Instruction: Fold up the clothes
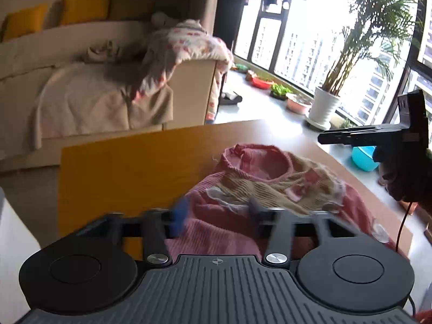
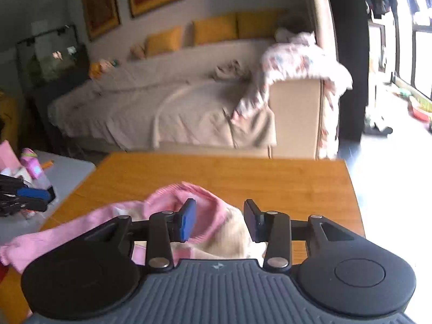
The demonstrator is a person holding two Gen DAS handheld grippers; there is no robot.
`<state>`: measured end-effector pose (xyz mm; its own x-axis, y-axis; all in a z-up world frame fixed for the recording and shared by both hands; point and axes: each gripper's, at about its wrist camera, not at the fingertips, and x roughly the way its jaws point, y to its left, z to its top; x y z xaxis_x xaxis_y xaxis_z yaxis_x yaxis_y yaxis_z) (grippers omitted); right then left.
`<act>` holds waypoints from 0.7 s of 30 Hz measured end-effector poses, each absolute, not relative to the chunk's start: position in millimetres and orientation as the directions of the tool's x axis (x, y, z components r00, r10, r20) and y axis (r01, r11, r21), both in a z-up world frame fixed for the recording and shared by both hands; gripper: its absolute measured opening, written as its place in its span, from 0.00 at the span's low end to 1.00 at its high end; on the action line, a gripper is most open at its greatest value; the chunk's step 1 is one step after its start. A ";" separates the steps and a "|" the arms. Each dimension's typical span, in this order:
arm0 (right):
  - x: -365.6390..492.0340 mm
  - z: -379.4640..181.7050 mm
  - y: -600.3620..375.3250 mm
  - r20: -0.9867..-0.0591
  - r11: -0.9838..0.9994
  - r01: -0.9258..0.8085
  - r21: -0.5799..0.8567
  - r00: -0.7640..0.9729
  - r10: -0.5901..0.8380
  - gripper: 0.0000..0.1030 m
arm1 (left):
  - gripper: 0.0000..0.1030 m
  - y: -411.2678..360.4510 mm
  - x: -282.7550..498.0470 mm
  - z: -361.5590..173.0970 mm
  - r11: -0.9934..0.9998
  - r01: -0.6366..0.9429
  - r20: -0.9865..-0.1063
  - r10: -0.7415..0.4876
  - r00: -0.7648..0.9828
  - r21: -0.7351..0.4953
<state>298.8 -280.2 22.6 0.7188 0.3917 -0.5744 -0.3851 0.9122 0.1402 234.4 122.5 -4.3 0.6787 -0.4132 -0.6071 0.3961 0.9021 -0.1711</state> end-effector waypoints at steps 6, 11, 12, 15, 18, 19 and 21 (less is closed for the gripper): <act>330.9 -25.4 -241.2 -0.638 0.926 -0.375 -0.037 0.722 0.267 0.43 | 0.72 100.3 275.2 -49.7 0.890 0.454 -0.702 -0.348 0.622 -0.040; 341.6 -37.2 -225.8 -0.658 0.913 -0.404 -0.054 0.702 0.271 0.55 | 0.71 106.0 279.6 -73.4 0.886 0.460 -0.735 -0.346 0.583 -0.052; 344.7 -39.0 -222.3 -0.661 0.909 -0.412 -0.057 0.698 0.275 0.58 | 0.69 106.2 278.7 -75.1 0.887 0.458 -0.728 -0.345 0.592 -0.048; 349.5 -47.9 -210.9 -0.681 0.895 -0.433 -0.105 0.687 0.253 0.52 | 0.21 101.0 279.3 -76.2 0.894 0.447 -0.710 -0.333 0.621 -0.029; 342.4 -49.5 -207.4 -0.651 0.892 -0.419 -0.167 0.726 0.220 0.26 | 0.04 91.1 274.8 -71.3 0.898 0.439 -0.709 -0.291 0.642 0.029; 337.0 -45.7 -208.9 -0.629 0.898 -0.403 -0.179 0.748 0.211 0.21 | 0.04 89.5 270.2 -67.6 0.895 0.443 -0.703 -0.285 0.652 0.048; 324.2 -32.5 -215.2 -0.579 0.903 -0.374 -0.212 0.793 0.192 0.12 | 0.03 86.3 261.0 -60.3 0.888 0.451 -0.688 -0.274 0.672 0.087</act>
